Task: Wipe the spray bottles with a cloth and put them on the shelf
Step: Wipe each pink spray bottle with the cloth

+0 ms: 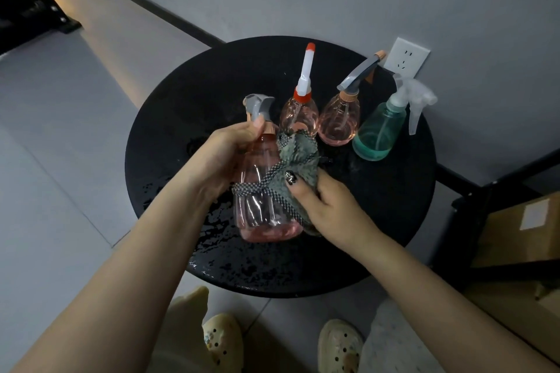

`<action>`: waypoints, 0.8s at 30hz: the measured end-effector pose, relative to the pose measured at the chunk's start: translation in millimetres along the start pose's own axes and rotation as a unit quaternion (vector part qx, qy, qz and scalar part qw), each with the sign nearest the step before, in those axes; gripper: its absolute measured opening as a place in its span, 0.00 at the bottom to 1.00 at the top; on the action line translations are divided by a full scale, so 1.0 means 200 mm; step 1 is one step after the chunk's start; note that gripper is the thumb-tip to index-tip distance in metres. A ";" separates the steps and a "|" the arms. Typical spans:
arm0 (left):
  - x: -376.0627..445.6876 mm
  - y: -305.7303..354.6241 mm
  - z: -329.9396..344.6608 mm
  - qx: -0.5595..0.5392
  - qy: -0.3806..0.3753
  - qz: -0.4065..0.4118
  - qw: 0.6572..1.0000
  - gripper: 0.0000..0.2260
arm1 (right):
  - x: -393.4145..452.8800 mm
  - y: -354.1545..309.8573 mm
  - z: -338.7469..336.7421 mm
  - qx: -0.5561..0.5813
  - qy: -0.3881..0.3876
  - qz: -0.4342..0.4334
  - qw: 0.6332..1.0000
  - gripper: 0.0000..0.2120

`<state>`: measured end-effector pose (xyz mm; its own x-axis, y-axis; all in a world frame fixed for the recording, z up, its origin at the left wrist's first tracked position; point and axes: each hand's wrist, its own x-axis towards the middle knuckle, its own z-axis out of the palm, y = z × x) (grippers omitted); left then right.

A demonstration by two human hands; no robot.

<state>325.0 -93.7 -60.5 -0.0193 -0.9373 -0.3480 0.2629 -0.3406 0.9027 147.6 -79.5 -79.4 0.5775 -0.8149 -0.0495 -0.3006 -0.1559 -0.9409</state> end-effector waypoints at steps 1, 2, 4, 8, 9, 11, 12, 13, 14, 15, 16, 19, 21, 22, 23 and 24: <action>0.00 0.01 0.00 -0.003 0.006 0.004 1.000 0.12 | 0.00 0.00 0.00 0.034 -0.003 0.038 0.999 0.14; -0.01 0.02 0.00 -0.006 0.009 0.007 1.000 0.12 | 0.00 0.00 0.00 0.068 -0.014 0.066 0.995 0.14; -0.01 0.03 -0.01 -0.014 0.005 0.019 1.000 0.11 | -0.01 0.02 0.00 0.139 -0.049 0.099 0.984 0.17; -0.03 0.05 0.01 -0.051 -0.010 0.043 0.998 0.10 | -0.02 0.03 0.02 0.288 -0.101 0.156 0.939 0.23; -0.03 0.05 0.02 -0.049 -0.011 0.044 0.998 0.12 | -0.02 0.04 0.02 0.319 -0.103 0.154 0.929 0.23; -0.05 0.07 0.02 -0.012 -0.009 0.040 0.999 0.14 | -0.01 0.05 0.03 0.346 -0.085 0.138 0.924 0.26; -0.05 0.08 0.01 0.021 -0.003 0.040 0.999 0.15 | -0.01 0.06 0.04 0.346 -0.070 0.132 0.926 0.28; -0.06 0.09 0.00 0.063 0.006 0.045 0.997 0.16 | -0.01 0.07 0.04 0.337 -0.052 0.126 0.932 0.29; -0.07 0.10 0.00 0.101 0.027 0.050 0.993 0.15 | -0.01 0.07 0.05 0.326 -0.036 0.120 0.937 0.30; -0.07 0.10 0.00 0.128 0.055 0.059 0.989 0.15 | 0.00 0.08 0.05 0.313 -0.022 0.110 0.943 0.30; -0.08 0.10 0.00 0.141 0.083 0.070 0.984 0.15 | 0.00 0.08 0.06 0.299 -0.011 0.098 0.949 0.28; -0.07 0.09 0.03 0.155 0.137 0.089 0.974 0.14 | -0.02 0.08 0.08 0.210 0.021 0.050 0.976 0.16; -0.06 0.08 0.03 0.145 0.149 0.087 0.974 0.13 | -0.02 0.09 0.09 0.110 0.047 0.024 0.992 0.18; -0.06 0.08 0.04 0.138 0.144 0.083 0.976 0.11 | -0.02 0.08 0.09 0.061 0.055 -0.001 0.997 0.21; -0.07 0.07 0.05 0.135 0.134 0.077 0.979 0.08 | -0.02 0.07 0.08 0.011 0.059 -0.033 0.998 0.24; -0.07 0.06 0.05 0.134 0.121 0.068 0.981 0.06 | -0.02 0.06 0.07 -0.037 0.060 -0.061 0.996 0.27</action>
<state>318.4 -85.8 -42.9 0.2361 -0.9418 -0.2393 -0.0174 -0.2504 0.9680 152.1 -70.8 -95.9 0.5202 -0.8473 0.1071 -0.2923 -0.2945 -0.9098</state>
